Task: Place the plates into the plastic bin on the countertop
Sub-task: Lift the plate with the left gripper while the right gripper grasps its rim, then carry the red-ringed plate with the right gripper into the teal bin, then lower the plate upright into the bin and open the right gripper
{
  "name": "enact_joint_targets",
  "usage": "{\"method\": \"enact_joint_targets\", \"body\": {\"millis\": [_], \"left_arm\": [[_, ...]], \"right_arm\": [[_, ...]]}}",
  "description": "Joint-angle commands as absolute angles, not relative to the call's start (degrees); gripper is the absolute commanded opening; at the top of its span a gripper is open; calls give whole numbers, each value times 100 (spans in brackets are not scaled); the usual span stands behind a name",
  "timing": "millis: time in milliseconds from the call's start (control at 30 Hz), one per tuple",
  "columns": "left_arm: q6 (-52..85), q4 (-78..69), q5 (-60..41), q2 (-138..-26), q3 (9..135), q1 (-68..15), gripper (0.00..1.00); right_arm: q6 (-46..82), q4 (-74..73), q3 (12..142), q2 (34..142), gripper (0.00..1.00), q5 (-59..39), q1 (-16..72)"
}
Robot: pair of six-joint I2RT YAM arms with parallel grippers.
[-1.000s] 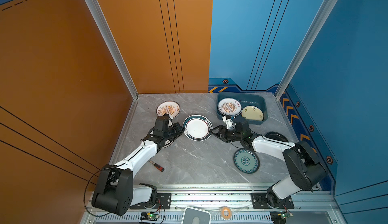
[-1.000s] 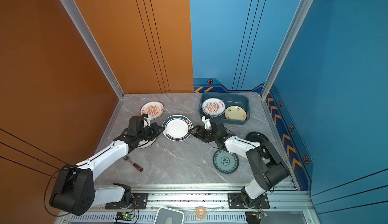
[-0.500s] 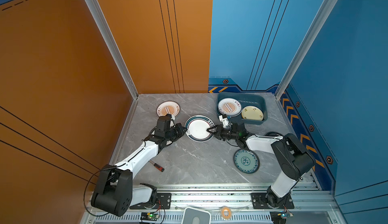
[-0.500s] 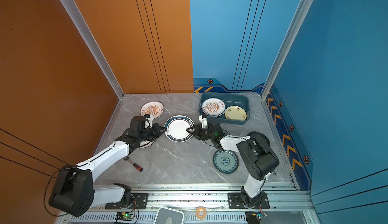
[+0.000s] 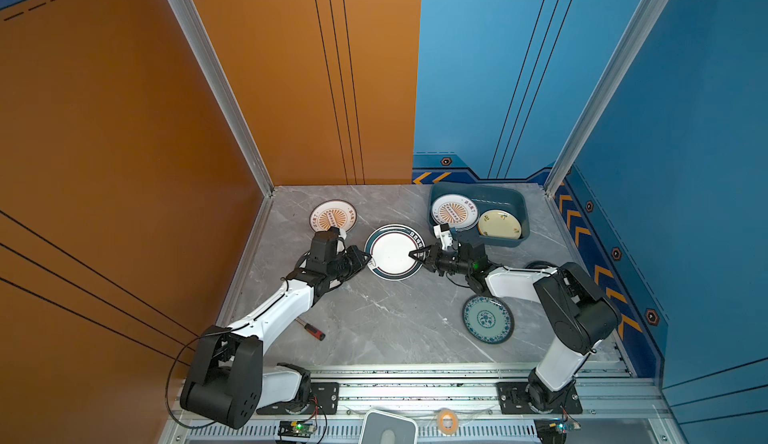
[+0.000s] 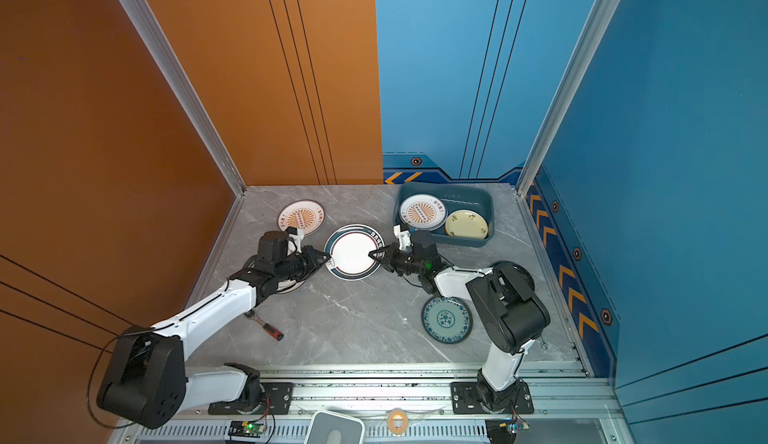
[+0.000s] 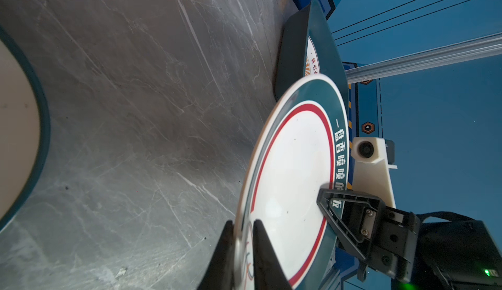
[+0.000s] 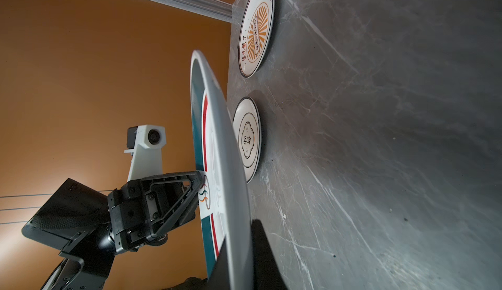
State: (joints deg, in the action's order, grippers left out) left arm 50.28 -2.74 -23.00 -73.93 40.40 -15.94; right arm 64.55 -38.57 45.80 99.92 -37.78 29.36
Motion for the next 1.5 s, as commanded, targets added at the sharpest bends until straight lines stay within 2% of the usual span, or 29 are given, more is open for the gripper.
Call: {"method": "enact_joint_targets", "body": {"millis": [0,100,233,433,467,500,733,967,1467], "left_arm": [[4951,-439,-2635,-7324,4069,-1696,28],[4832,-270,-2562,-7276,4106,-1694,43],[4581,34,-2438,-7175,4181,-1669,56],[4045,738,-2038,-7041,4387,-1566,85],[3974,833,-1971,-7023,4405,-1528,96],[3927,899,-1906,-7004,4416,-1476,98],[3710,1037,-1796,-6979,4487,-916,98],[3437,1343,-1502,-7007,4710,-432,98],[3476,565,-1117,-7415,4601,421,98]], "right_arm": [[6316,-3742,4678,9887,0,-3823,2981],[6159,-3413,4758,9741,0,-3831,2874],[5639,-2379,5031,9417,0,-3742,2569],[4744,-510,5709,8948,0,-3385,1938],[4612,-260,5824,8894,0,-3317,1808],[4501,-30,5930,8841,0,-3252,1662],[4127,949,6724,8876,0,-2920,625],[4101,1165,7451,9626,0,-2688,-61],[4784,502,8402,11458,0,-2790,-246]]}}
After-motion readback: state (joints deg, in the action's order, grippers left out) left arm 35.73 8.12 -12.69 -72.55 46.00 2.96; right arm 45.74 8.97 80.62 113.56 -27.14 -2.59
